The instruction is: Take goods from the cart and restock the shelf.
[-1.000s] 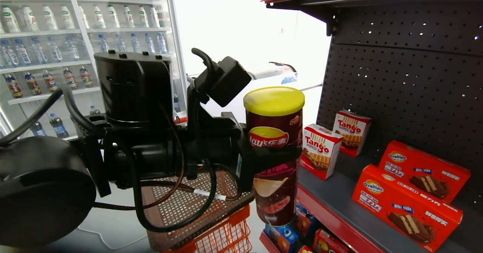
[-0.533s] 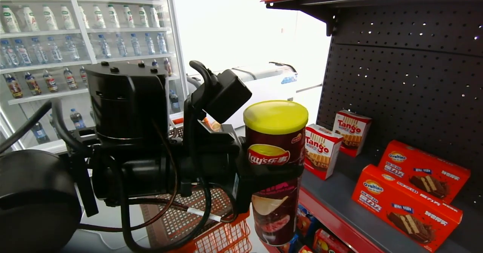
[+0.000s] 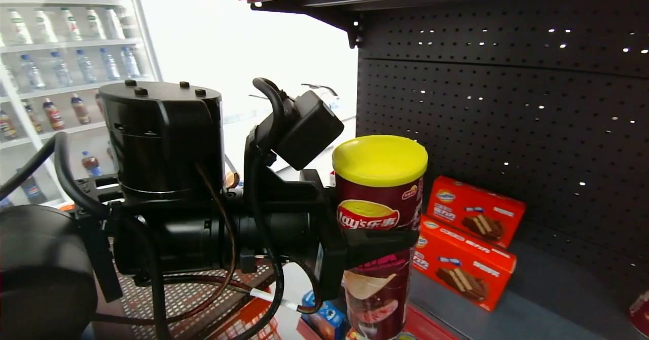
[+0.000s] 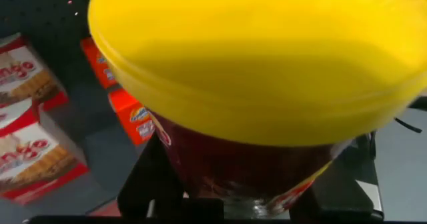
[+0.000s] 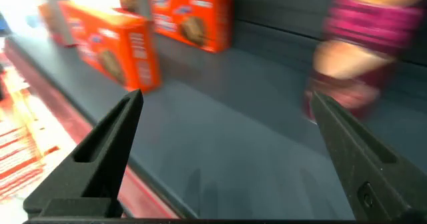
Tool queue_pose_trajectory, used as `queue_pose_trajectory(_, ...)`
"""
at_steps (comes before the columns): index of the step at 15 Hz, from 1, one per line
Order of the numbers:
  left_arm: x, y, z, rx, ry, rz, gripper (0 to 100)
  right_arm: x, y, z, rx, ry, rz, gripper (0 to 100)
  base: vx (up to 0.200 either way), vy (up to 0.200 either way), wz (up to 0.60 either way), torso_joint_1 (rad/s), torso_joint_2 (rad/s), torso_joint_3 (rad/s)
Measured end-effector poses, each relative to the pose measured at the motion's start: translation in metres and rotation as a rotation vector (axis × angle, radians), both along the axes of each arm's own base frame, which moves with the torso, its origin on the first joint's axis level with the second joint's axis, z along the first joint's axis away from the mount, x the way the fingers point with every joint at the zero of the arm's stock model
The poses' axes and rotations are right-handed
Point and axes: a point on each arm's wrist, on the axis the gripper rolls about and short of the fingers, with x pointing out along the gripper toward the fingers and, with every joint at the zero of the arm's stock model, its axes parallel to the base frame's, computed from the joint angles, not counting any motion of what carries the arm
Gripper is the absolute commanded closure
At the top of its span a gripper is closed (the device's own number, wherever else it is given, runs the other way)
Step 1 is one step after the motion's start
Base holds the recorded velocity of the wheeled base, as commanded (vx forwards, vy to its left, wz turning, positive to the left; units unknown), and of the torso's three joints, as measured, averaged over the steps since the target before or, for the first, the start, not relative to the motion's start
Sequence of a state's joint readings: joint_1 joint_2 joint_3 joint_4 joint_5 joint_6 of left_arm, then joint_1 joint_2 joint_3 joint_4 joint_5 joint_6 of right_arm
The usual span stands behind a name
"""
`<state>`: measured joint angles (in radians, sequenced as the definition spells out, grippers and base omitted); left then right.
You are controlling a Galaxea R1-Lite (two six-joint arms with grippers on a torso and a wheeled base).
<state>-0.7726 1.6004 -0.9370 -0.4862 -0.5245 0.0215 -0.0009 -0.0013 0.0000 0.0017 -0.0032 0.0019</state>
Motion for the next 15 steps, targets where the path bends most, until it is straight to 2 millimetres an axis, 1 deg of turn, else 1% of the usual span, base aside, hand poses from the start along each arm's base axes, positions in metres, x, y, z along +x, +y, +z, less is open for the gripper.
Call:
queue_pose_trajectory(13,-0.0027,-0.002,0.0002,-0.002,-0.001,-0.011,100,0.0,0.0,0.0,0.0,0.0,-0.001,0,0.0,0.0,-0.6,0.003,0.0,0.002)
queue_pose_trajectory(15,-0.0029,-0.0018,-0.0011,0.002,0.002,-0.012,100,0.0,0.0,0.0,0.001,0.0,0.0,0,0.0,0.0,0.0,0.0,0.0,0.0)
